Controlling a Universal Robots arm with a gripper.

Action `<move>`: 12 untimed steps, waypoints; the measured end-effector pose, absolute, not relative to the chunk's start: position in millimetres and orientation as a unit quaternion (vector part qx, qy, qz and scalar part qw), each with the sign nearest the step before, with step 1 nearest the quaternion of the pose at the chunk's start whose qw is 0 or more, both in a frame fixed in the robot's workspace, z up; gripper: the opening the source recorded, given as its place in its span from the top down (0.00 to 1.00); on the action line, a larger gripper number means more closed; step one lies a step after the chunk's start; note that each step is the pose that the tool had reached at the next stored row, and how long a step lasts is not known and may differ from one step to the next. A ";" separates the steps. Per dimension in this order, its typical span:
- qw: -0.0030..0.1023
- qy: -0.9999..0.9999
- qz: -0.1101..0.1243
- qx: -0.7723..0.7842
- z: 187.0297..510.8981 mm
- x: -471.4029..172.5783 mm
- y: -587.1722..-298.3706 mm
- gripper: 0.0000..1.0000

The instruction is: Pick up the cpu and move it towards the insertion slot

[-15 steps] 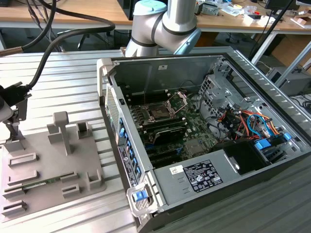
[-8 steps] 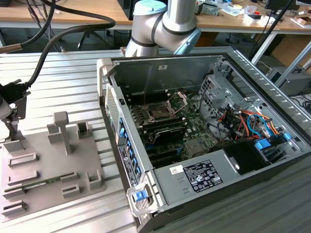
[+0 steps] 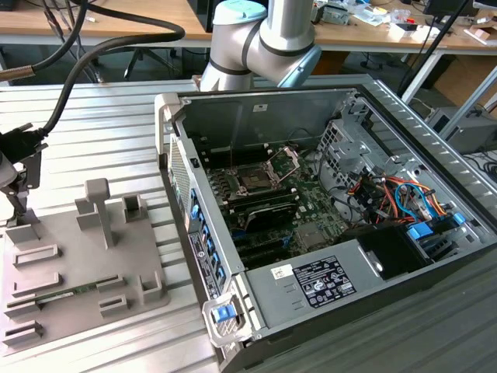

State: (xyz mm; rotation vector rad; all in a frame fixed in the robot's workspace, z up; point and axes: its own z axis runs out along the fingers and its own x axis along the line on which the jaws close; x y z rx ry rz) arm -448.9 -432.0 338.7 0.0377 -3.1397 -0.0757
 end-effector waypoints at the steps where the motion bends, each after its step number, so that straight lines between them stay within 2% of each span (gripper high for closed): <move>1: 0.000 -1.000 -0.024 0.012 339.3 -448.9 -432.0 0.45; 12: 0.000 -1.000 -0.024 0.012 343.9 -448.9 -432.0 0.45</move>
